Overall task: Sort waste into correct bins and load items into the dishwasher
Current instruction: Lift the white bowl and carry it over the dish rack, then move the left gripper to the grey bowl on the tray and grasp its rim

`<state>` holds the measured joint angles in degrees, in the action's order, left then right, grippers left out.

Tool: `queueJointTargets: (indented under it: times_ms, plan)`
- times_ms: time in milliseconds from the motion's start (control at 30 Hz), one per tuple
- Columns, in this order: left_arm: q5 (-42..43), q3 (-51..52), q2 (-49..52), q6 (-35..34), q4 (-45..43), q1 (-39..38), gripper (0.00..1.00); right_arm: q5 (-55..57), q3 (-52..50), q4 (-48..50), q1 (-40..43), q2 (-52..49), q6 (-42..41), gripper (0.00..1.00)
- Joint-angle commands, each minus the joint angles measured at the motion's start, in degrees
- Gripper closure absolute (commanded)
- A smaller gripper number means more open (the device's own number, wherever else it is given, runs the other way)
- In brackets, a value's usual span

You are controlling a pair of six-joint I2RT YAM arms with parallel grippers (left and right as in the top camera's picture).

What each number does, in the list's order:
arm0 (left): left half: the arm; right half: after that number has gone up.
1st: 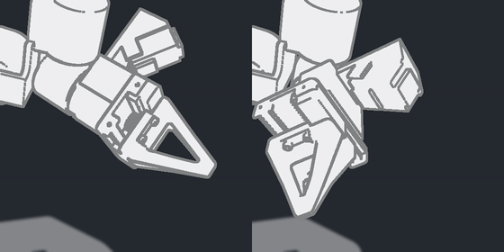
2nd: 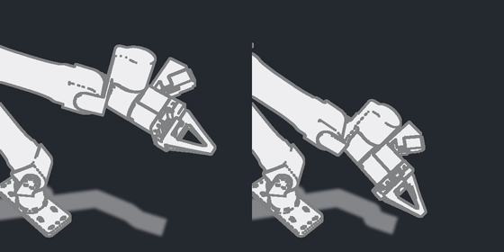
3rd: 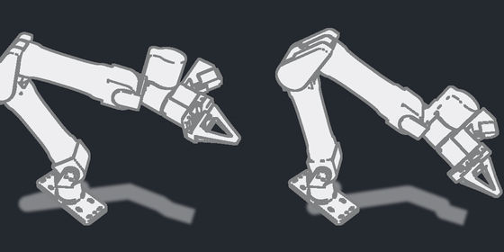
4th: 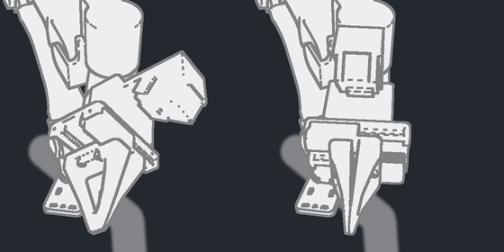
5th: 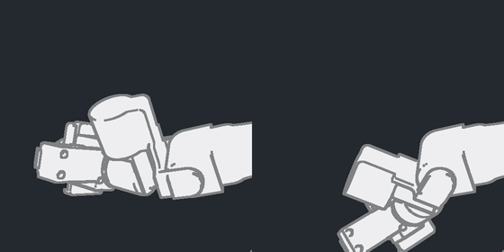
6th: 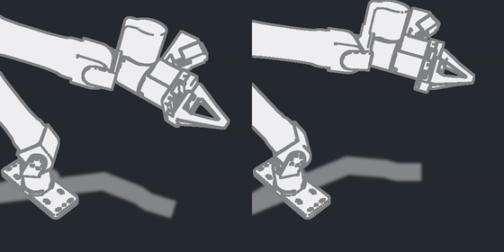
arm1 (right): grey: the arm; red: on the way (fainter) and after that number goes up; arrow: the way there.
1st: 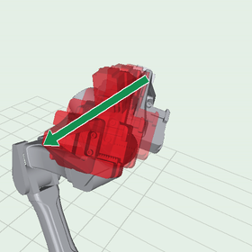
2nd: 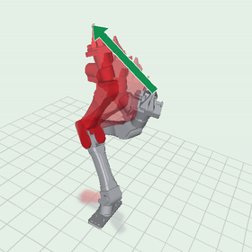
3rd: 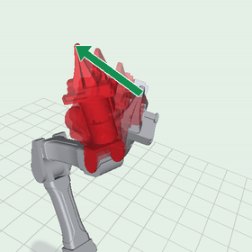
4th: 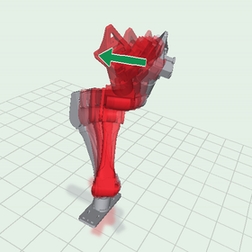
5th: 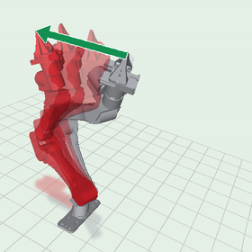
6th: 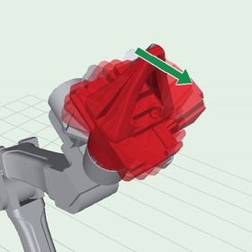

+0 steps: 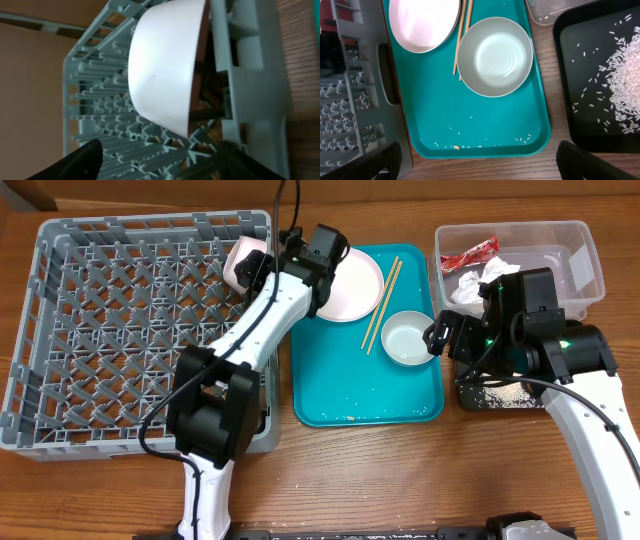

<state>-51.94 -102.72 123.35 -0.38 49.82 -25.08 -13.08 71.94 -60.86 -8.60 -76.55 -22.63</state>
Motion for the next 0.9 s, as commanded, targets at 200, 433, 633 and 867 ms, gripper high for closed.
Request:
queueJointTargets:
  times_ms: [200, 433, 633, 867]
  plan:
    - [51.6, -3.3, -14.3, -9.9, 1.6, 0.3, 0.18, 0.4, 1.1, 0.3, 0.4, 0.3, 0.2, 0.00]
    - [60.2, -1.2, -9.8, -25.8, 2.8, -3.7, 0.16, 0.4, 1.1, 0.3, 0.4, 0.3, 0.2, 0.00]
    - [59.8, -1.2, -3.0, -31.5, 0.3, -8.6, 0.23, 0.4, 1.1, 0.3, 0.4, 0.3, 0.2, 0.00]
    - [57.9, -1.2, 2.4, -35.9, -2.0, -11.0, 0.40, 0.4, 1.1, 0.3, 0.4, 0.3, 0.2, 0.00]
